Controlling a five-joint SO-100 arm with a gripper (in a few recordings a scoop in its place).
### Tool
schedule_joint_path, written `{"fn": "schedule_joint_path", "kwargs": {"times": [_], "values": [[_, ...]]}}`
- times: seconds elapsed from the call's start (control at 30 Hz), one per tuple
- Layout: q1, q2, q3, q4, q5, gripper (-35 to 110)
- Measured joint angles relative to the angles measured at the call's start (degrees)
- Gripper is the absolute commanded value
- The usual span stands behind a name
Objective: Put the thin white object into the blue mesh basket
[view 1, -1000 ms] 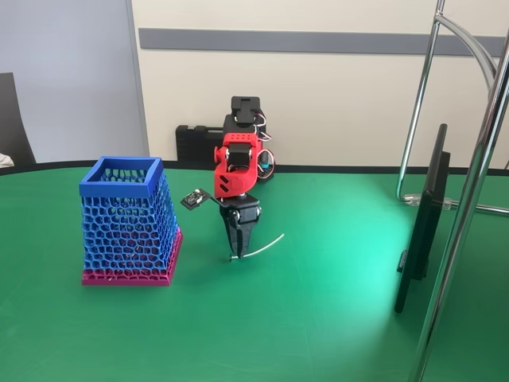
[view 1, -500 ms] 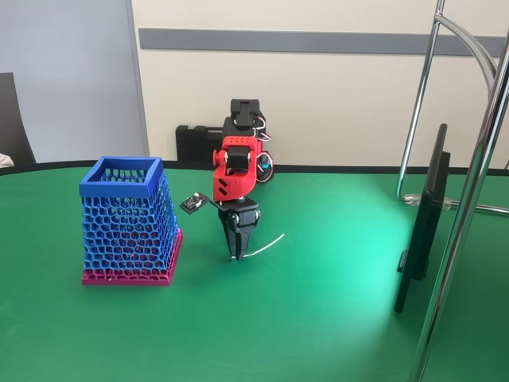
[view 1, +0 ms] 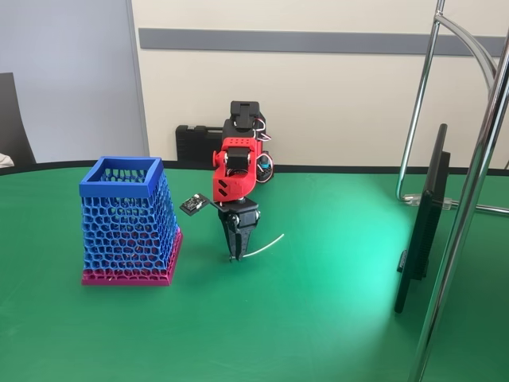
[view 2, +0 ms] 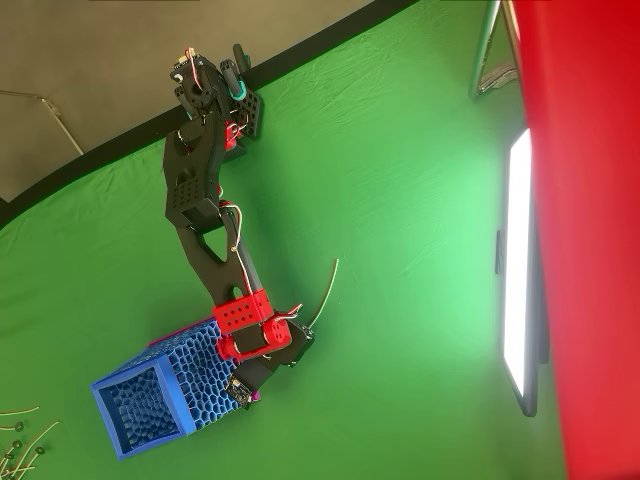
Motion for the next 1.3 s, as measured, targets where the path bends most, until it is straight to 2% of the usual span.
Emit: {"fn": "schedule_joint_path", "kwargs": {"times": [1.3], "values": [[0.7, -2.5, -6.1, 3.0, -0.7, 5]]}}
